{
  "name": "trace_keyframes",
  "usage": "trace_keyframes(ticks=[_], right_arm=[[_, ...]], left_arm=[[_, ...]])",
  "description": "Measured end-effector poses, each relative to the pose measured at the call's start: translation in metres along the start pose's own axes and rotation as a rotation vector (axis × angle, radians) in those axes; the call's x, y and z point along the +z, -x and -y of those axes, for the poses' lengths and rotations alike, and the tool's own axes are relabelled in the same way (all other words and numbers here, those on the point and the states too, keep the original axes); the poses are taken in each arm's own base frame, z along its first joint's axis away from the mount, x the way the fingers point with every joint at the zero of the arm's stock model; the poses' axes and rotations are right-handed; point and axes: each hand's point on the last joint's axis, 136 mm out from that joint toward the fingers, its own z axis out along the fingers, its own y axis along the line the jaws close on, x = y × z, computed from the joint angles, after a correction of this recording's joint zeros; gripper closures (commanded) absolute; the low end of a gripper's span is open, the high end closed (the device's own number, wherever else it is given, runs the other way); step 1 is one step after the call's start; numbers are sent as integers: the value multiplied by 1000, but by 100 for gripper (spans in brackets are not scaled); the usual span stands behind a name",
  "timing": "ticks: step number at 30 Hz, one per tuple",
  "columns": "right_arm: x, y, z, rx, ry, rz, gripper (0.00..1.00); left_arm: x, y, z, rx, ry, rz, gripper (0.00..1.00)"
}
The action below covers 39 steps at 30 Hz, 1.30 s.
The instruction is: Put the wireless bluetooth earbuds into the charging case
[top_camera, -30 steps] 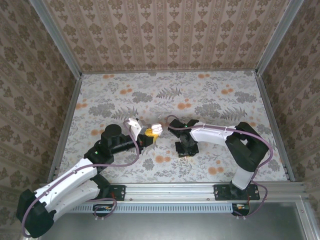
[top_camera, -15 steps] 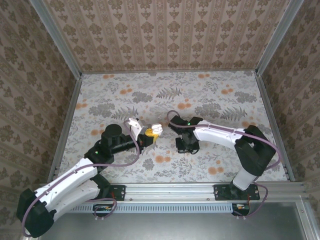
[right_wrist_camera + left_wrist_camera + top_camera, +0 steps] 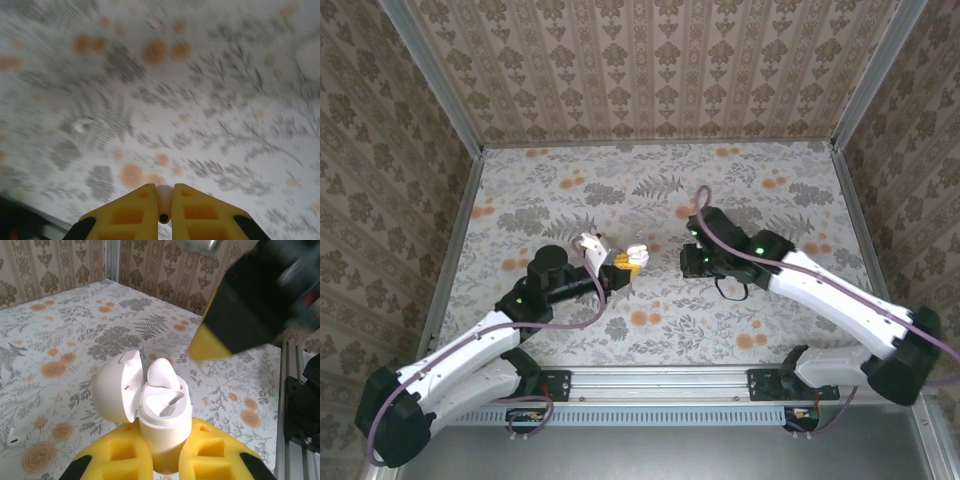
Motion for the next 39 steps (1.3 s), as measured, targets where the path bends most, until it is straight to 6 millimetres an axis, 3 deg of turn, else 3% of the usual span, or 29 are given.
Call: trace_keyframes(ticks=[6,13,20,39], right_arm=[[-61,39,-34,-21,210,239,92],[-82,51,-77,-105,358,342,93],[-74,52,-100,-174,398,358,92],[-48,53,-108,-246,363,338,92]], left_arm=[[7,13,-2,16,-4,34,100],[16,31,-4,33,-8,69,100],[18,41,-2,45,-18,90,100],[19,42,3,48,-33,91,100]])
